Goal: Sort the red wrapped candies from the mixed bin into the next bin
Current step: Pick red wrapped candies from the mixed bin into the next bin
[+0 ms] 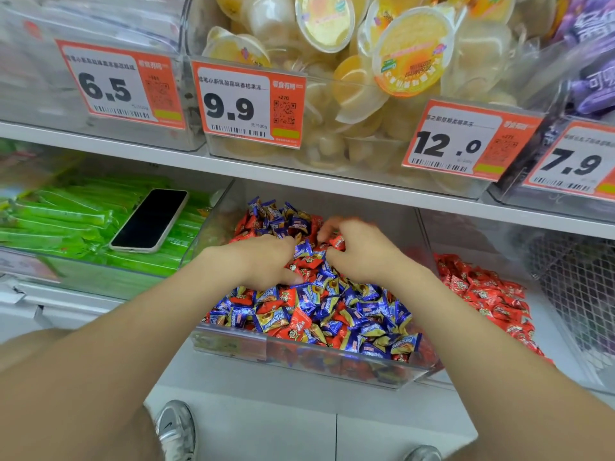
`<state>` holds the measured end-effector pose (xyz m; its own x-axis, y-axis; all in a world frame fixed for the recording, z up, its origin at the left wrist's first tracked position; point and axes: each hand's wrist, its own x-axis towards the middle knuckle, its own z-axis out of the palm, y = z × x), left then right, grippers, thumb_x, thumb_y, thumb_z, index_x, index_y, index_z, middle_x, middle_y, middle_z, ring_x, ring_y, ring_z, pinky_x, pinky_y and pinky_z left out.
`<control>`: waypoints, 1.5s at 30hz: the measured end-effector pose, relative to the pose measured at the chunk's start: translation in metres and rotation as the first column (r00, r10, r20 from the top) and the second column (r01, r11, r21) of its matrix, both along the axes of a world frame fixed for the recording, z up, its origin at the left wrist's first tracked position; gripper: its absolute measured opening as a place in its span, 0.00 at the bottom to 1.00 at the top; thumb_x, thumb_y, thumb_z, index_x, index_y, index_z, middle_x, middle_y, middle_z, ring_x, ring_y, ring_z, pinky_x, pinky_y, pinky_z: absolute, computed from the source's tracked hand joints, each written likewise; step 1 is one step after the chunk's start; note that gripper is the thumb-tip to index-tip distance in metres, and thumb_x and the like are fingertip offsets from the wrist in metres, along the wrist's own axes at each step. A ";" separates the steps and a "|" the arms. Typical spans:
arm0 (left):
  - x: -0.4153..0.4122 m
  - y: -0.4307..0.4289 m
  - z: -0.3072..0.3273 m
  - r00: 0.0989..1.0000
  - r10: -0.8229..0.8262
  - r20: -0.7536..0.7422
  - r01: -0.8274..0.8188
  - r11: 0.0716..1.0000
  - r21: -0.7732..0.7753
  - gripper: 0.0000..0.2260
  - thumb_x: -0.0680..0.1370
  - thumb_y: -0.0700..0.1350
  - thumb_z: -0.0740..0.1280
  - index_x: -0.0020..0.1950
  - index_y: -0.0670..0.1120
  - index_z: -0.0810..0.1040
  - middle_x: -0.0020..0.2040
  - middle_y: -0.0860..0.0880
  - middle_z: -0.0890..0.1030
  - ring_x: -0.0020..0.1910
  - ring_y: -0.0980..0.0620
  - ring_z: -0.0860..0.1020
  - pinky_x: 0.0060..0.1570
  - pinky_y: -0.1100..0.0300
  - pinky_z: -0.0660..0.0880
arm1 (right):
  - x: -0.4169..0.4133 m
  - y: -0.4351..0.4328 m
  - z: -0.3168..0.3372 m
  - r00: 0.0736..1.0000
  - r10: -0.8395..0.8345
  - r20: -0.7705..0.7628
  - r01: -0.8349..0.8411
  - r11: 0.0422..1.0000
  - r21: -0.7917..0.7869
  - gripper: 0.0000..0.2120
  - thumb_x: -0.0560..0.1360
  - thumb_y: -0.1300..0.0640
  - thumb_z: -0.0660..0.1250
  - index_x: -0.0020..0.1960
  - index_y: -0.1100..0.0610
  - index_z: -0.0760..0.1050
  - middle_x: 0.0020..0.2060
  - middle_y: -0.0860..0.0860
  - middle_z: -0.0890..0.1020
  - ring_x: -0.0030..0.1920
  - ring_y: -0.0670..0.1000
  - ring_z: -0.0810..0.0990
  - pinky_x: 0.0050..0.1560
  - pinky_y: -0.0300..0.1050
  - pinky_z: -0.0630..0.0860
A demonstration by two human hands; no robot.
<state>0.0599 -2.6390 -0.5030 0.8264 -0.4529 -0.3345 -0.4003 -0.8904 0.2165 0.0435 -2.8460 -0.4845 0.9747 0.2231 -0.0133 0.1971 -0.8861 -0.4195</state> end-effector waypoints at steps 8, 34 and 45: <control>0.002 0.003 -0.003 0.994 -0.097 0.052 0.101 0.992 -0.073 0.12 0.82 0.54 0.70 0.55 0.49 0.71 0.57 0.47 0.76 0.53 0.46 0.77 0.54 0.49 0.76 | -0.002 0.029 -0.007 0.999 0.036 0.019 -0.027 0.940 -0.341 0.15 0.79 0.44 0.69 0.62 0.51 0.79 0.55 0.55 0.80 0.54 0.61 0.81 0.50 0.52 0.79; -0.071 -0.033 0.044 0.927 0.139 -0.349 -0.367 0.531 -0.764 0.14 0.82 0.59 0.68 0.52 0.49 0.81 0.29 0.59 0.69 0.30 0.55 0.66 0.33 0.60 0.69 | -0.078 -0.047 0.057 0.937 -0.207 -0.282 0.323 0.821 0.470 0.18 0.80 0.51 0.70 0.44 0.67 0.78 0.28 0.59 0.77 0.21 0.51 0.78 0.25 0.39 0.67; -0.107 -0.158 0.070 0.999 -0.014 0.032 0.032 0.737 -0.675 0.11 0.80 0.59 0.69 0.48 0.53 0.81 0.42 0.53 0.83 0.37 0.58 0.77 0.40 0.64 0.72 | -0.102 -0.196 0.017 0.886 -0.404 -0.227 0.445 0.880 0.167 0.09 0.75 0.47 0.77 0.51 0.51 0.83 0.34 0.47 0.83 0.35 0.50 0.81 0.40 0.43 0.78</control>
<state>-0.0471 -2.7973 -0.4325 0.8160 -0.5717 0.0853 -0.4315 -0.5042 0.7481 -0.0589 -3.0416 -0.4672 0.9610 -0.1945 -0.1967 -0.2747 -0.7549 -0.5956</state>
